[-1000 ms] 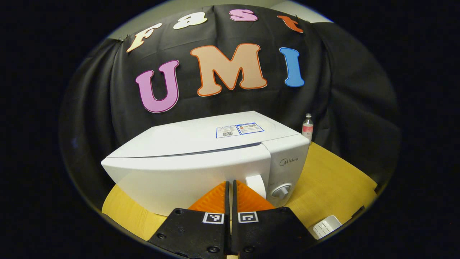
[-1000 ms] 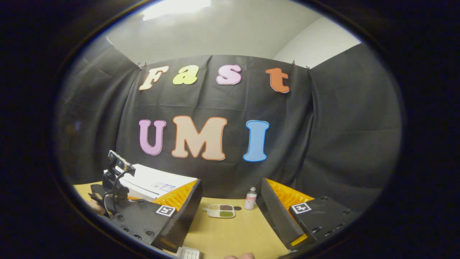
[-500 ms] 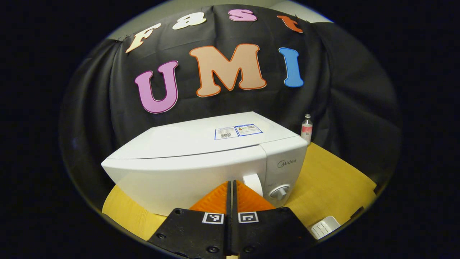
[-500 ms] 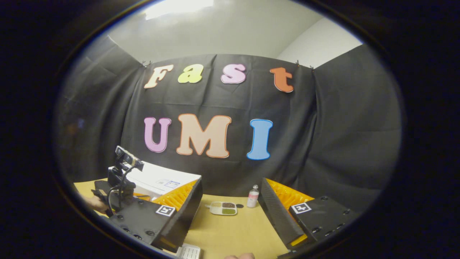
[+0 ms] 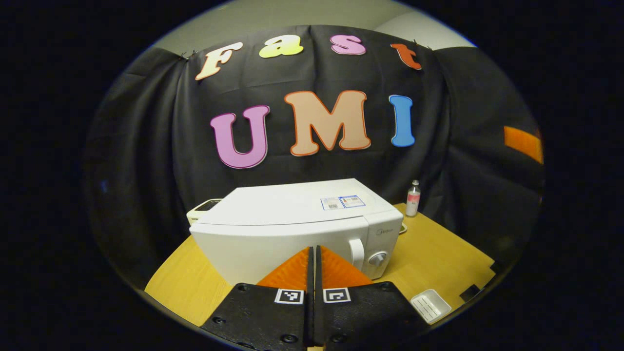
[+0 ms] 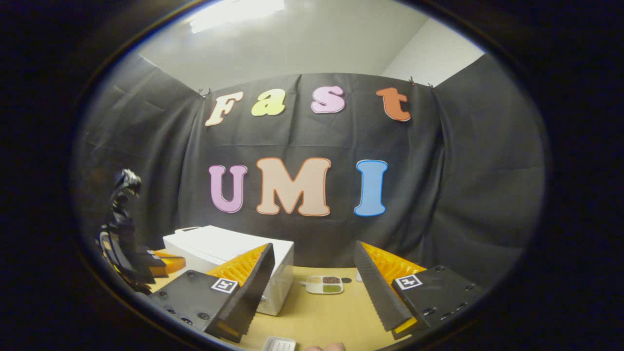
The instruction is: Open the microwave oven with the left hand, put the food in, and close the microwave oven.
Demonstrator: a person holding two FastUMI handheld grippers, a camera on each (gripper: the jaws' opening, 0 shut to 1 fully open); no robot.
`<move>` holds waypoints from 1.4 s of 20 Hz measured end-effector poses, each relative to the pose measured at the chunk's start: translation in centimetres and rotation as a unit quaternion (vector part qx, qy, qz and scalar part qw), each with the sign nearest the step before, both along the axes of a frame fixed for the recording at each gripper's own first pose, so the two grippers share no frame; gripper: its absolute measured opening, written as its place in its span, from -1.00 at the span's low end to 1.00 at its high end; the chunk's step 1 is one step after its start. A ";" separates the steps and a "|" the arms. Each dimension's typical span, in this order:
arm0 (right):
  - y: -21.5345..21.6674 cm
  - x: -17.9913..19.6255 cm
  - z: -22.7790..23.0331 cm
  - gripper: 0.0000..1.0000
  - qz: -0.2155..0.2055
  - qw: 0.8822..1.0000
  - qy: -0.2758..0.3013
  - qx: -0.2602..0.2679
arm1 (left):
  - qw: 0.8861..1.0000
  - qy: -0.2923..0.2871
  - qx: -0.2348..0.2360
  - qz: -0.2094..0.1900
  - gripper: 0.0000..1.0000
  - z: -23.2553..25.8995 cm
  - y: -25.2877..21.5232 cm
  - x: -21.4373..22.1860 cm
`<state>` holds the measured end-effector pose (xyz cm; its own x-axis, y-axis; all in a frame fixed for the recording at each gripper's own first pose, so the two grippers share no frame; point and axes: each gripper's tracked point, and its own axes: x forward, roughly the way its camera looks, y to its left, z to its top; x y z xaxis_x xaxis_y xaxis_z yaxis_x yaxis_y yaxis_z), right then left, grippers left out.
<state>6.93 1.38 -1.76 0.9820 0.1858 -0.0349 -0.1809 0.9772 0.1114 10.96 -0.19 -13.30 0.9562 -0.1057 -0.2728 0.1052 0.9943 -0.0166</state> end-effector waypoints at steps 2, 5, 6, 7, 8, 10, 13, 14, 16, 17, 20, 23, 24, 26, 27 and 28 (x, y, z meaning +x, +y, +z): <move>1.1 0.0 0.1 0.87 0.010 1.000 0.002 -0.001 | 1.000 -0.008 -0.024 0.017 -0.99 2.3 1.5 -0.4; 2.3 0.0 0.7 0.87 0.021 1.000 -0.002 0.000 | 0.998 -0.033 -0.042 0.026 -0.92 5.5 3.0 -1.5; 2.7 0.0 0.8 0.87 0.024 1.000 -0.002 0.001 | 0.998 -0.049 -0.047 0.018 -0.87 6.7 3.0 -1.9; 3.0 0.1 0.9 0.87 0.026 1.000 -0.002 0.002 | 0.997 -0.060 -0.050 0.013 -0.55 7.8 2.9 -2.3; 3.3 0.1 1.0 0.87 0.029 1.000 -0.002 0.004 | 0.996 -0.067 -0.051 0.005 -0.05 8.5 2.8 -2.6; 4.0 -0.1 1.3 0.87 0.035 0.999 -0.003 0.008 | 0.995 -0.085 -0.057 0.016 0.97 10.3 3.1 -3.6; 4.5 -0.4 1.7 0.87 0.038 0.999 -0.005 0.009 | 0.994 -0.095 -0.045 0.034 0.92 11.3 4.6 -4.1; 4.4 -0.5 1.8 0.87 0.036 0.999 -0.006 0.007 | 0.994 -0.100 -0.037 0.036 0.92 11.8 4.7 -4.3; 4.1 -0.7 2.0 0.87 0.033 0.999 -0.008 0.002 | 0.993 -0.106 -0.031 0.037 0.92 12.4 4.8 -4.6; 4.1 -0.8 2.0 0.87 0.032 0.999 -0.008 0.002 | 0.993 -0.104 -0.034 0.037 0.92 12.4 4.6 -4.7; 3.6 -0.8 2.0 0.86 0.023 1.000 -0.006 0.002 | 0.993 -0.098 -0.059 0.038 0.92 12.8 4.1 -5.1; 3.6 -0.9 2.0 0.87 0.020 1.000 -0.005 0.002 | 0.993 -0.100 -0.054 0.039 0.92 12.9 4.4 -4.9; 3.6 -0.8 1.8 0.87 0.020 1.000 -0.003 -0.001 | 0.993 -0.100 -0.051 0.039 0.92 12.9 4.5 -4.8; 3.7 -0.9 1.9 0.87 0.022 1.000 -0.003 -0.003 | 0.993 -0.103 -0.048 0.038 0.92 13.1 4.4 -5.0; 3.7 -0.8 1.9 0.87 0.021 1.000 -0.004 -0.002 | 0.993 -0.104 -0.047 0.039 0.92 13.2 4.4 -4.9; 3.6 -0.8 2.0 0.87 0.020 1.000 -0.004 -0.001 | 0.993 -0.104 -0.047 0.039 0.92 13.2 4.4 -4.9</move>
